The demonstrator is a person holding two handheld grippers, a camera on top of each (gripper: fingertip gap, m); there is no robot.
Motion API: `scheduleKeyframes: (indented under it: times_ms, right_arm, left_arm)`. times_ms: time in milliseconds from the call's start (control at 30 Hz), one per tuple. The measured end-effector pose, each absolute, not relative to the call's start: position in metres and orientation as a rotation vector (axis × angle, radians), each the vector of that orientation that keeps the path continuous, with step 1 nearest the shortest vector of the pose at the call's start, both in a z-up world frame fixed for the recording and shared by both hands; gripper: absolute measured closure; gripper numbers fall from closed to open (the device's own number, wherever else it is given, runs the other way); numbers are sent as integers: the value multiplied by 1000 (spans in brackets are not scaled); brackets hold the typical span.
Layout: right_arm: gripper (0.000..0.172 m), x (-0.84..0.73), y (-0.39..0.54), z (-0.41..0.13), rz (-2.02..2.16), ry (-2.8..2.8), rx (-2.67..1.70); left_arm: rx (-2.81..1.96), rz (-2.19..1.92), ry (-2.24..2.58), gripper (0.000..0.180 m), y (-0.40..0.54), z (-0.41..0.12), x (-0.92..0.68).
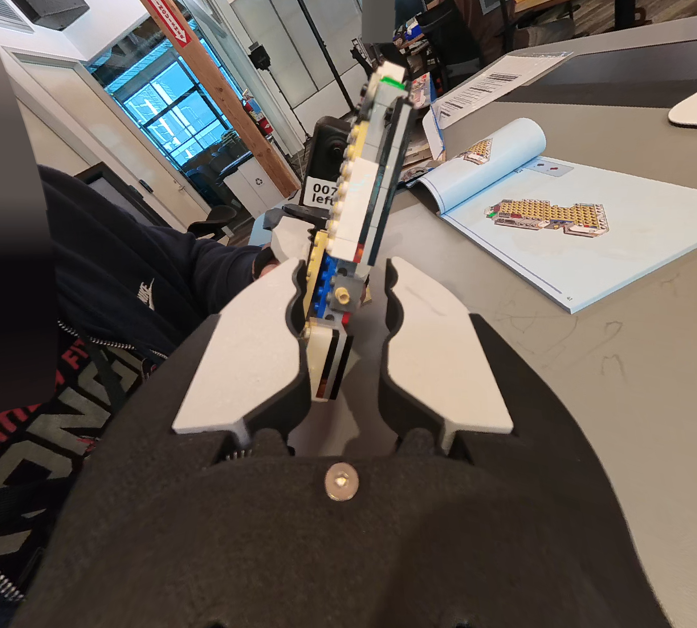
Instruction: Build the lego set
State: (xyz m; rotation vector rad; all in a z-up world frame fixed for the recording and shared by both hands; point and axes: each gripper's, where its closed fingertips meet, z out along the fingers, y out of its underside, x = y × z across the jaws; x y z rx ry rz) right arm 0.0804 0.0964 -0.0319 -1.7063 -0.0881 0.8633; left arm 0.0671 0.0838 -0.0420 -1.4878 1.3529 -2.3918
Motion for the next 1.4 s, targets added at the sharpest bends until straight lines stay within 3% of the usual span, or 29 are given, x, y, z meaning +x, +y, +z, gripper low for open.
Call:
scheduleKeyframes:
  times_ms: [133, 333, 800, 1100, 1400]
  right_arm:
    - [125, 86, 99, -31, 878, -31, -1693]
    - [142, 83, 96, -30, 889, -58, -1667]
    - [145, 79, 94, -23, 931, -85, -1600]
    - [129, 85, 97, -34, 965, -34, -1668]
    - [125, 72, 92, -64, 948, -130, -1879]
  left_arm:
    - [-1506, -2345, 1408, 158, 80, -47, 68]
    - [-1507, -2310, 1440, 158, 77, -49, 68]
    - [-1466, -2323, 1444, 158, 74, -45, 66]
    - [-1529, -2345, 1383, 158, 81, -47, 69]
    - [-1707, -2444, 1081, 159, 113, -50, 76]
